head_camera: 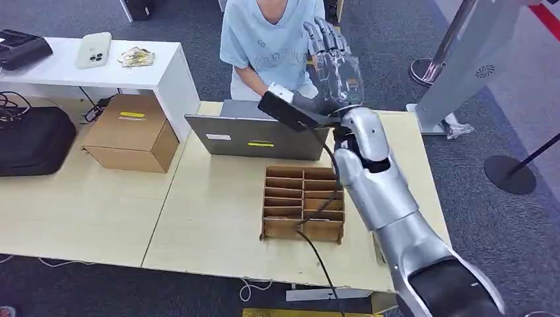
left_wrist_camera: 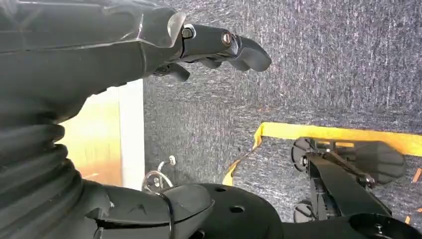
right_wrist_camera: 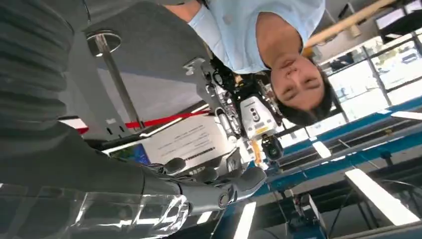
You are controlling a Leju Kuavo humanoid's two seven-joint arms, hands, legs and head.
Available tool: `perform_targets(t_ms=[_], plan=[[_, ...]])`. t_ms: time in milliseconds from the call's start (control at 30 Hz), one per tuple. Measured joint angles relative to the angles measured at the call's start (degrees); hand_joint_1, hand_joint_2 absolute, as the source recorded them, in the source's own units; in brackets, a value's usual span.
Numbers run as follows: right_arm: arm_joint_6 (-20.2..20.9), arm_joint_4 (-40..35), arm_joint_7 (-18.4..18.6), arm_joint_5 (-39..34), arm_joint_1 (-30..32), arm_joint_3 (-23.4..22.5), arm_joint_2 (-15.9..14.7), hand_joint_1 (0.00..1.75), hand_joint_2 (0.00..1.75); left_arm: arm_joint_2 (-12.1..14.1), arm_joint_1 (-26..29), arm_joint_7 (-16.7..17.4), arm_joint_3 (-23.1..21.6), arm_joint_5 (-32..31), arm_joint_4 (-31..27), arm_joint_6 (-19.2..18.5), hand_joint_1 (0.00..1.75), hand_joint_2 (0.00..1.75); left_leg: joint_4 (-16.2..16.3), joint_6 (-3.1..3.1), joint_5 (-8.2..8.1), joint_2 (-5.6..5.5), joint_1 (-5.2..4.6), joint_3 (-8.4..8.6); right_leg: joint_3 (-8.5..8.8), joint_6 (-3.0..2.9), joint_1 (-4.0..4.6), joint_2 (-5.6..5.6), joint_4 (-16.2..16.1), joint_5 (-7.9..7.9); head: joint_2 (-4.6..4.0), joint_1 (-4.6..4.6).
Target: Pass the card to the sensor for recognition and then transmit it.
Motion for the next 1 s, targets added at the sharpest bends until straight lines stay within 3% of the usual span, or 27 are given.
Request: perform_targets(t_ms=[433, 1000], plan=[[-1.9, 20.8, 2.7, 3.3, -11.8, 0.1, 2.4, 0.0, 1.75, 0.0, 0.0, 0.0, 0.0, -1.7, 0.0, 0.0, 0.0, 1.75, 0.0, 0.0, 0.0, -0.01, -0.01, 0.0, 0.0, 0.0, -0.01, 0.0, 0.0, 0.0, 0.0, -0.02], [0.3, 35.6, 6.1, 2.5, -16.6, -4.6, 1.7, 0.0, 1.75, 0.0, -0.4, 0.2, 0.0, -2.2, 0.0, -0.2, 0.0, 1.75, 0.0, 0.0, 0.0, 0.0, -0.01, 0.01, -0.02, 0.01, 0.0, 0.03, 0.0, 0.01, 0.0, -0.02]])
